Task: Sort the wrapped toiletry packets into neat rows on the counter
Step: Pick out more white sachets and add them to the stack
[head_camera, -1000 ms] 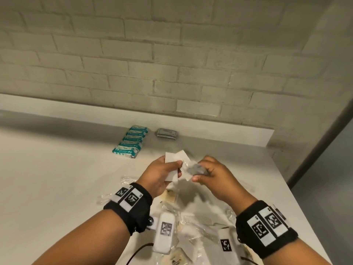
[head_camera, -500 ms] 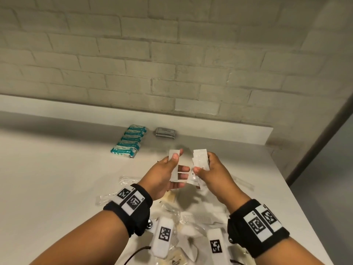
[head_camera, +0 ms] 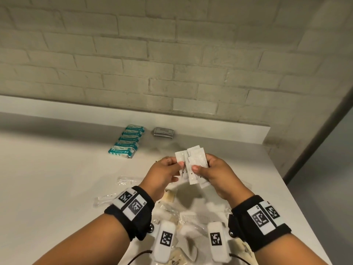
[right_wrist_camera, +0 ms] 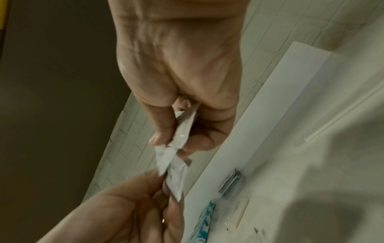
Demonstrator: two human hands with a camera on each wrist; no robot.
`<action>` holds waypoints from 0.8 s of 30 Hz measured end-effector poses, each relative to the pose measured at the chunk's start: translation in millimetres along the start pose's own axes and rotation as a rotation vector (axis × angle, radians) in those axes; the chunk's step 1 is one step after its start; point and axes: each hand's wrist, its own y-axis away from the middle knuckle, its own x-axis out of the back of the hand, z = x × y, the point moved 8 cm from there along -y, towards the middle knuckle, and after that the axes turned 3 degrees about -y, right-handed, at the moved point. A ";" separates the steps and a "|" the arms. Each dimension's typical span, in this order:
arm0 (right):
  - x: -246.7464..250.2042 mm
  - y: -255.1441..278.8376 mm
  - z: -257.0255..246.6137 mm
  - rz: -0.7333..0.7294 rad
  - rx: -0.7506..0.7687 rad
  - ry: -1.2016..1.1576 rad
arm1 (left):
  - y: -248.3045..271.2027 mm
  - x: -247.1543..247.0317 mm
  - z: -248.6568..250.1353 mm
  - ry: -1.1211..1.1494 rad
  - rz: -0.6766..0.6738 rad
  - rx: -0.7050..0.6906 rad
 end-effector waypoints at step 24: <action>-40.6 31.6 -51.8 -0.189 0.246 0.730 | 8.4 -21.9 18.0 0.296 -0.154 0.096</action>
